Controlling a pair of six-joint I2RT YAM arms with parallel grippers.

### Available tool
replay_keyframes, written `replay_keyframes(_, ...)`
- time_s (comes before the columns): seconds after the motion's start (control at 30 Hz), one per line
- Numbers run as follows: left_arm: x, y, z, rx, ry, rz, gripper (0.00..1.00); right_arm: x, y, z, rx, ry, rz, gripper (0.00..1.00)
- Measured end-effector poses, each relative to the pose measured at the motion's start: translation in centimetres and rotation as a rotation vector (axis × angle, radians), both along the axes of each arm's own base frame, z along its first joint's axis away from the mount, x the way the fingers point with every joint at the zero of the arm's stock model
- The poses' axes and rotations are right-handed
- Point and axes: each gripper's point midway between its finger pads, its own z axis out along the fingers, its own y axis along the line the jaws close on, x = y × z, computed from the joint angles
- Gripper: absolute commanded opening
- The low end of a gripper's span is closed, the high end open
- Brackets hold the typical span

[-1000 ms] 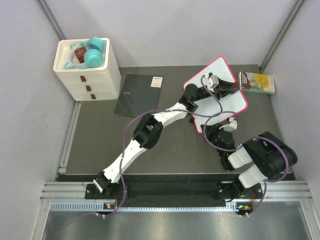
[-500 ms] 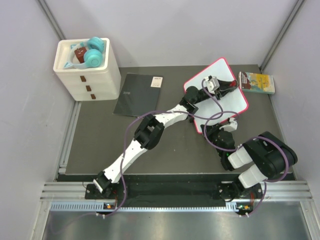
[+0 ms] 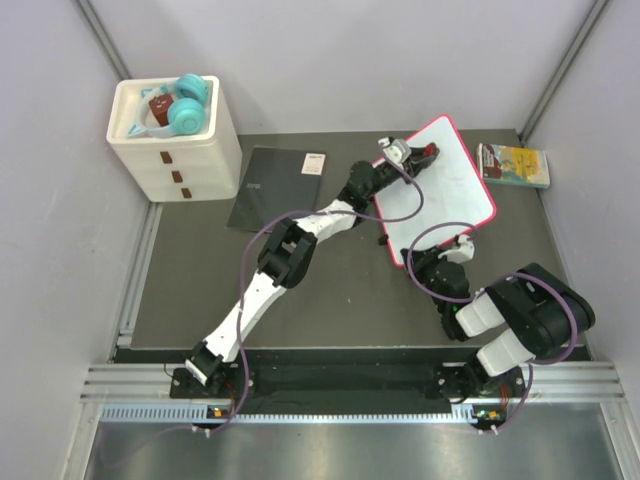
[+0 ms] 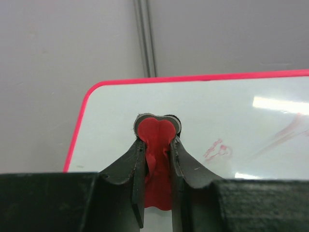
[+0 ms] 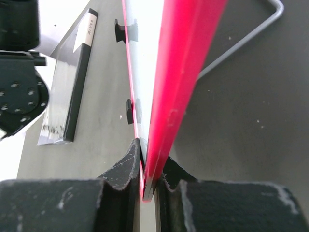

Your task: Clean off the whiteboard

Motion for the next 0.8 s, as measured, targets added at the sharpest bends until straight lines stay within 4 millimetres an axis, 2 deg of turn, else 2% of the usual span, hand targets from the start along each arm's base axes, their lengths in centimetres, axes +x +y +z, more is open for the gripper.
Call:
replay_keyframes(0.13, 1.1, 1.2, -0.9, -0.005, 0.03, -0.002, 0.0, 0.1, 0.2, 0.0, -0.007, -0.002, 0.005, 0.0)
replay_keyframes(0.3, -0.7, 0.1, -0.4, -0.021, 0.027, -0.078, 0.0, 0.2, 0.2, 0.0, -0.008, -0.001, 0.003, 0.0)
replay_keyframes(0.43, -3.9, -1.9, 0.6, -0.037, -0.008, -0.162, 0.0, 0.2, 0.2, -0.1, -0.003, 0.001, 0.0, 0.0)
replay_keyframes(0.7, -12.9, -6.7, 4.6, -0.067, -0.061, -0.377, 0.0, 0.2, 0.1, -0.1, -0.007, 0.0, 0.0, 0.0)
replay_keyframes(0.8, -14.4, -7.8, 5.3, -0.072, -0.075, -0.392, 0.0, 0.2, 0.1, -0.1, -0.004, 0.003, -0.002, 0.0)
